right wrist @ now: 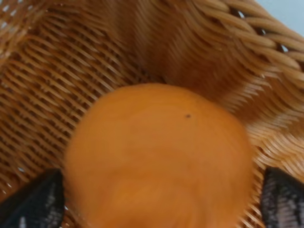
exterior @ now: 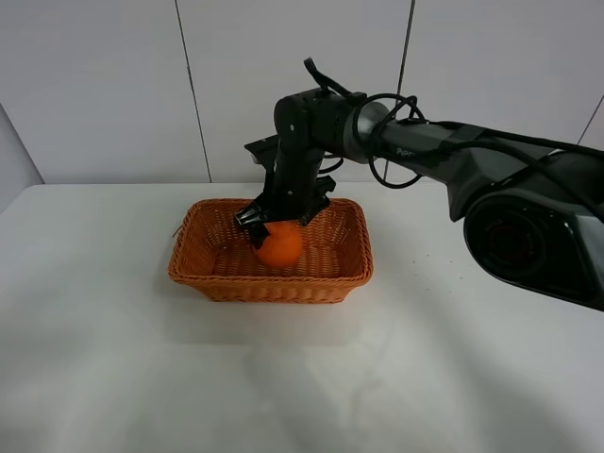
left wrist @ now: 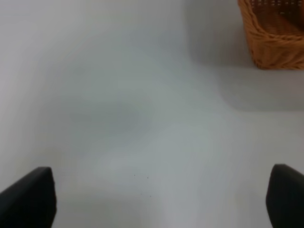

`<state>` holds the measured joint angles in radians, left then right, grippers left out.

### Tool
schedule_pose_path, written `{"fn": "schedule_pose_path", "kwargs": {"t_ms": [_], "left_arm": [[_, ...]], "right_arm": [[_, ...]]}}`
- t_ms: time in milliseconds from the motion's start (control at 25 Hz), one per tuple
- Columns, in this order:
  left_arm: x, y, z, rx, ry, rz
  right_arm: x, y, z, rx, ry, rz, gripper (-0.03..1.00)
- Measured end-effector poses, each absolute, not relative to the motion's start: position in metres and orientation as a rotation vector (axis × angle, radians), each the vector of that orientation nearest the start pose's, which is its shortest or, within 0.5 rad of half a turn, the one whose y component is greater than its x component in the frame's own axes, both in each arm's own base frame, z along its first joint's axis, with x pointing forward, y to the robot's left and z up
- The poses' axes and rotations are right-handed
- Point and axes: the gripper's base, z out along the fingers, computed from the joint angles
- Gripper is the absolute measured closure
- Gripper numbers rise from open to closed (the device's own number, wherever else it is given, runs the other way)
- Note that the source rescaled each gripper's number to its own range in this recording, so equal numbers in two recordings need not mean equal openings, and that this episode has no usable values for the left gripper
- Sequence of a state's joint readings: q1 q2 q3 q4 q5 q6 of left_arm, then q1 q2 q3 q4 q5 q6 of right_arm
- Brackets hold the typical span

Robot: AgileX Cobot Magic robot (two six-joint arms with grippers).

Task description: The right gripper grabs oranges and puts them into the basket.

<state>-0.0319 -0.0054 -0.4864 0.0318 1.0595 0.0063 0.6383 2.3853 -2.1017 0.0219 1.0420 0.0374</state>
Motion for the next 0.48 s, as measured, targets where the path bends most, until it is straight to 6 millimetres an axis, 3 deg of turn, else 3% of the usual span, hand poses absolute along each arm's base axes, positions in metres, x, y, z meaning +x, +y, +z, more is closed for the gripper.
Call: {"fn": "schedule_pose_path", "kwargs": {"t_ms": [120, 360, 480], "left_arm": [[-0.004, 0.003, 0.274, 0.038, 2.051, 0.022], [-0.004, 0.003, 0.274, 0.038, 2.051, 0.022], [-0.004, 0.003, 0.274, 0.038, 2.051, 0.022]], "right_arm": [[0.409, 0.306, 0.192, -0.829, 2.705, 0.180, -0.02], [0.412, 0.302, 0.254, -0.794, 2.613, 0.196, -0.03], [0.413, 0.290, 0.278, -0.756, 2.576, 0.208, -0.03]]}}
